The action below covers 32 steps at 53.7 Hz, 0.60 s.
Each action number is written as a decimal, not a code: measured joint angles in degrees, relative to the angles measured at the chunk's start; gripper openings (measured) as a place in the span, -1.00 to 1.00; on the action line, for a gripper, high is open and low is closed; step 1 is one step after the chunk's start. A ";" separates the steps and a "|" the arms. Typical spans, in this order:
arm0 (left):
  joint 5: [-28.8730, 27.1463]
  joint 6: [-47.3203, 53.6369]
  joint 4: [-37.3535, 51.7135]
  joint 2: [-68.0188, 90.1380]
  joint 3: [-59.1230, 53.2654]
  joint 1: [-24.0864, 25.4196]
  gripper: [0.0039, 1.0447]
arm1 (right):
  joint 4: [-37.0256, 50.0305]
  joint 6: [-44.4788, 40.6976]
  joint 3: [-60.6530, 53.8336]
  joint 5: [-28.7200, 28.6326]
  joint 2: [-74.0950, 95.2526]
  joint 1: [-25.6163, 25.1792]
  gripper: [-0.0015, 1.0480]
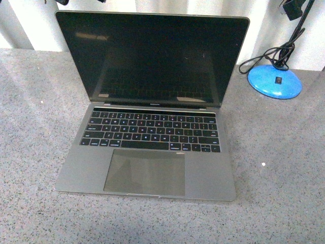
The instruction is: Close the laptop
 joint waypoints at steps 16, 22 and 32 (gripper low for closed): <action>0.83 2.23 -3.43 1.14 2.47 -1.11 -0.94 | -0.02 0.04 3.43 -0.59 4.59 1.57 -0.98; 1.33 2.84 -3.80 1.75 3.10 -1.16 -0.94 | -0.20 0.09 5.05 -0.81 5.90 2.32 -0.98; 2.08 3.02 -3.69 4.00 3.72 -0.55 -0.94 | -0.61 0.50 6.62 -1.36 7.72 3.30 -0.98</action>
